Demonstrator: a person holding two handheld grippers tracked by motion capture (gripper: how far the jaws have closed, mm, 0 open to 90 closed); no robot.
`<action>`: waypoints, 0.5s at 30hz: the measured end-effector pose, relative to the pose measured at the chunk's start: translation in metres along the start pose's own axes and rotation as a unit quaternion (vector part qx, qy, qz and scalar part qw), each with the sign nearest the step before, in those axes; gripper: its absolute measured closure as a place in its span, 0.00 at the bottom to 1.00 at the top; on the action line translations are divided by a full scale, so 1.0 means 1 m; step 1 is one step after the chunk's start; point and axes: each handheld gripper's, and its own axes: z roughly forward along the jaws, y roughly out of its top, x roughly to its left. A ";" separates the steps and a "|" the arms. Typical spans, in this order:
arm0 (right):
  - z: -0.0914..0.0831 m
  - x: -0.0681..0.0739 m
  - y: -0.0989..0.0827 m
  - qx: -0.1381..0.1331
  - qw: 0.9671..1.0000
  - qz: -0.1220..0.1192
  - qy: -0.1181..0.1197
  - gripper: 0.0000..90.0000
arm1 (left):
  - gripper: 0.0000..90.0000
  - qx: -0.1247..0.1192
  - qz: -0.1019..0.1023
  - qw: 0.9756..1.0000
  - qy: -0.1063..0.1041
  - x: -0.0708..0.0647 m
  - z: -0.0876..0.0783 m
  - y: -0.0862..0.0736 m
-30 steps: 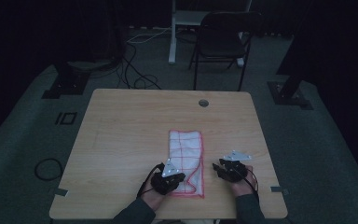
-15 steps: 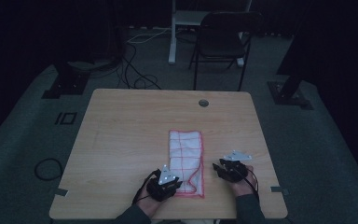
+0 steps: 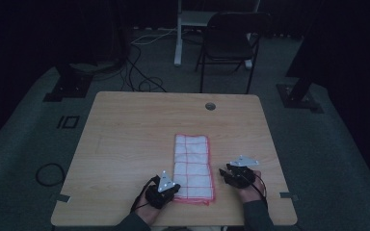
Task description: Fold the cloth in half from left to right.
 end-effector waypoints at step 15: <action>0.001 -0.001 0.000 -0.002 1.000 0.002 -0.002 0.64 | 0.95 -0.033 -0.031 0.999 0.024 0.023 -0.024 0.003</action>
